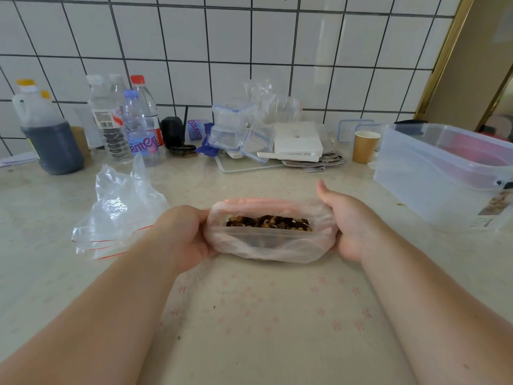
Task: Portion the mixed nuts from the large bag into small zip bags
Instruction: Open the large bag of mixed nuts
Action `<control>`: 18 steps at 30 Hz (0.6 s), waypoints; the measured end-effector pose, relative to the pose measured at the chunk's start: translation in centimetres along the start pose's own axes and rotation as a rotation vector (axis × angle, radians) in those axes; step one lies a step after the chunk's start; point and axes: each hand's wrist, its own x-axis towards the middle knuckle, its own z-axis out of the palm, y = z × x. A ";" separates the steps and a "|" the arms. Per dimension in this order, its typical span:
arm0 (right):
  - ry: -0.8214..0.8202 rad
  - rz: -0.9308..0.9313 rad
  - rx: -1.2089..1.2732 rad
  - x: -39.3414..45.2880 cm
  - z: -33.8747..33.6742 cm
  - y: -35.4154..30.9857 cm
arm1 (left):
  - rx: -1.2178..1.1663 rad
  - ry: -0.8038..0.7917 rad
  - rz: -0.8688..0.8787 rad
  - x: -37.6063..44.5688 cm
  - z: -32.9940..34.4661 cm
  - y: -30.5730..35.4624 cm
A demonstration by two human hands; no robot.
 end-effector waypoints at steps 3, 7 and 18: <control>0.010 -0.193 -0.403 -0.6 -0.6 -0.3 | 0.606 0.191 0.332 -0.2 -0.3 0.1; 0.172 -0.183 -1.082 -1.7 -1.4 -1.0 | 1.151 0.234 0.379 -0.7 -0.9 0.6; -0.203 -0.032 -0.206 -2.2 -1.3 -1.6 | 0.339 -0.084 0.067 -1.2 -1.1 1.2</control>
